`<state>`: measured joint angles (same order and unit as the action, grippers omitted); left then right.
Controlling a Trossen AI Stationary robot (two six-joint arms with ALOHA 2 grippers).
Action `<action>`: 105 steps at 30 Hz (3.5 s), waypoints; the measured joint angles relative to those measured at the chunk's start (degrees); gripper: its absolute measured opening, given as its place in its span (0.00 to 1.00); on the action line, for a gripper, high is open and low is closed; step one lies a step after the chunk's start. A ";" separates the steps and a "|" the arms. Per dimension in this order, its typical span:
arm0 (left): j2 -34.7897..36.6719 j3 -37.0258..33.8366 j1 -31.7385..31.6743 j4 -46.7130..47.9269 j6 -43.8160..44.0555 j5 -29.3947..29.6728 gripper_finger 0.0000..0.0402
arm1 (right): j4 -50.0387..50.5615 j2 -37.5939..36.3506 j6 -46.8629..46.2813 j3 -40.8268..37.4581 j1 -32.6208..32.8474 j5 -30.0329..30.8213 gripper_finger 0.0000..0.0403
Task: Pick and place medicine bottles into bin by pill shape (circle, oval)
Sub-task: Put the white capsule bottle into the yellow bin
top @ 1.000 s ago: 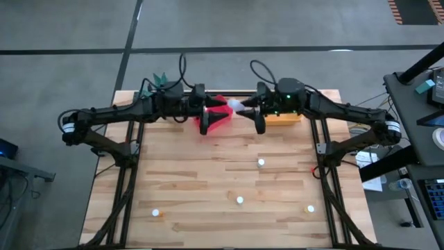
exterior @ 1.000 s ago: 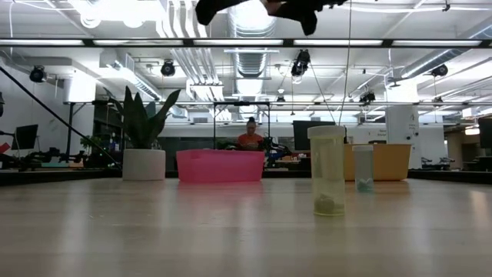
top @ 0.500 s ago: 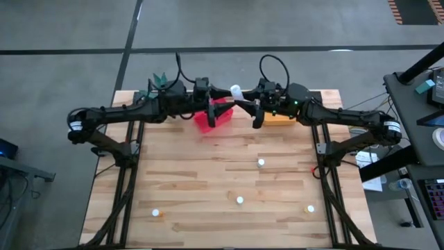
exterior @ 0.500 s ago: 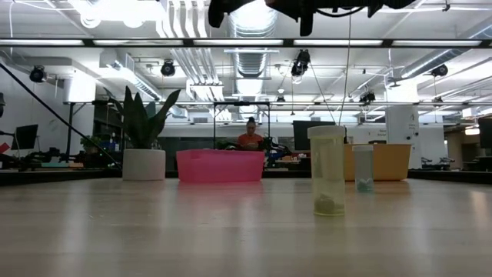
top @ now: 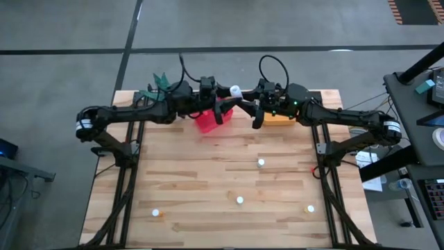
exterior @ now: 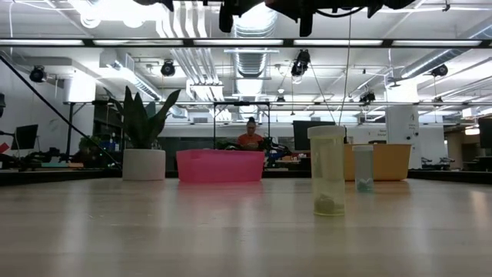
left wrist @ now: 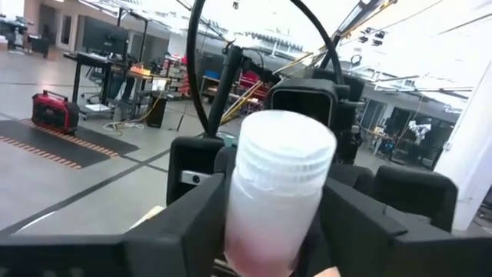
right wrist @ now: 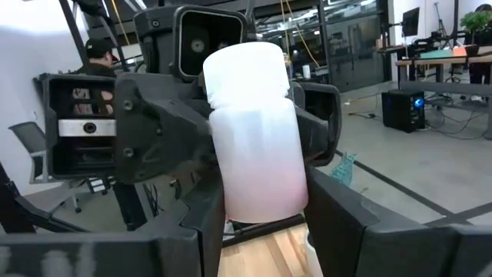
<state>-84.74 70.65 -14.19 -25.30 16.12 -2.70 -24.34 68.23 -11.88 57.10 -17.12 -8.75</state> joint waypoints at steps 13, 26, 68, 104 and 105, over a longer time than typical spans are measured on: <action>-0.28 -0.07 -0.09 0.18 0.50 0.09 0.30 | 2.83 0.07 0.07 0.00 0.00 -0.07 0.45; 2.33 -0.07 -0.34 13.81 -1.43 0.33 0.30 | 24.07 -2.99 -0.63 2.84 -0.15 0.43 0.64; 0.56 -0.20 0.71 26.97 -11.10 1.89 0.30 | 48.89 10.62 6.96 25.42 0.37 1.23 0.52; 8.83 -0.13 0.81 33.90 -12.00 4.49 0.66 | 61.36 5.94 0.77 19.73 -7.60 10.72 0.32; 9.11 -0.13 0.81 33.90 -12.00 4.92 0.66 | 61.34 5.29 -0.17 18.73 -8.31 11.82 0.32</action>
<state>-75.63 70.52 -13.39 8.60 4.12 2.22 37.00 73.51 -12.05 75.83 -25.44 3.07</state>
